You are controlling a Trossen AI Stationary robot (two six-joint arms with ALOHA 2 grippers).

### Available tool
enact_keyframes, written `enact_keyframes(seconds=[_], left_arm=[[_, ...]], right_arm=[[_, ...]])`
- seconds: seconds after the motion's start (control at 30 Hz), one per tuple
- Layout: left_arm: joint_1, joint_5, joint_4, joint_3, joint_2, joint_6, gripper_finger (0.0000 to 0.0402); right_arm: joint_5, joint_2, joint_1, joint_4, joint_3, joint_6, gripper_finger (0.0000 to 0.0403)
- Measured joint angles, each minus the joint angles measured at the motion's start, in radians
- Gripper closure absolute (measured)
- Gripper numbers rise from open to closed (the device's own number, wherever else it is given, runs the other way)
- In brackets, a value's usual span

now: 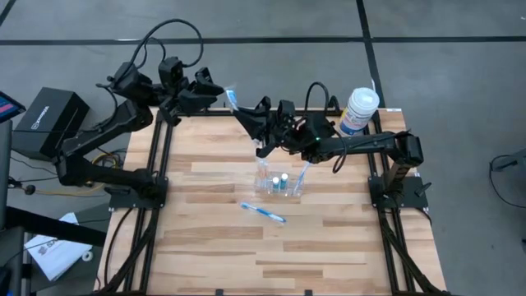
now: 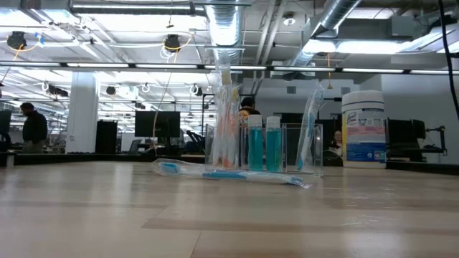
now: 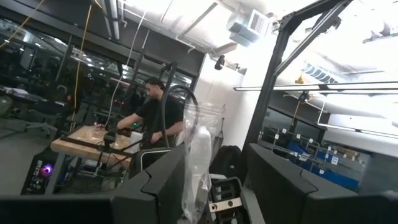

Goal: Pick & Place toothbrushing station
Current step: Put the left blue toothbrush into the transparent organizer

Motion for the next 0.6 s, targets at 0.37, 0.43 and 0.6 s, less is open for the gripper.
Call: enact_keyframes(seconds=[0.37, 0.43, 0.6], left_arm=[[-0.036, 0.0, 0.006, 0.0, 0.074, -0.011, 0.02], [-0.048, -0.003, 0.03, 0.0, 0.085, -0.013, 0.02], [-0.061, -0.022, 0.049, 0.0, 0.096, -0.024, 0.0206]], right_arm=[[-0.012, 0.0, 0.0, -0.007, 0.001, 0.01, 0.0378], [-0.017, 0.0, 0.0, -0.011, 0.001, 0.011, 0.0378], [-0.019, 0.0, 0.0, -0.038, 0.001, 0.014, 0.0378]])
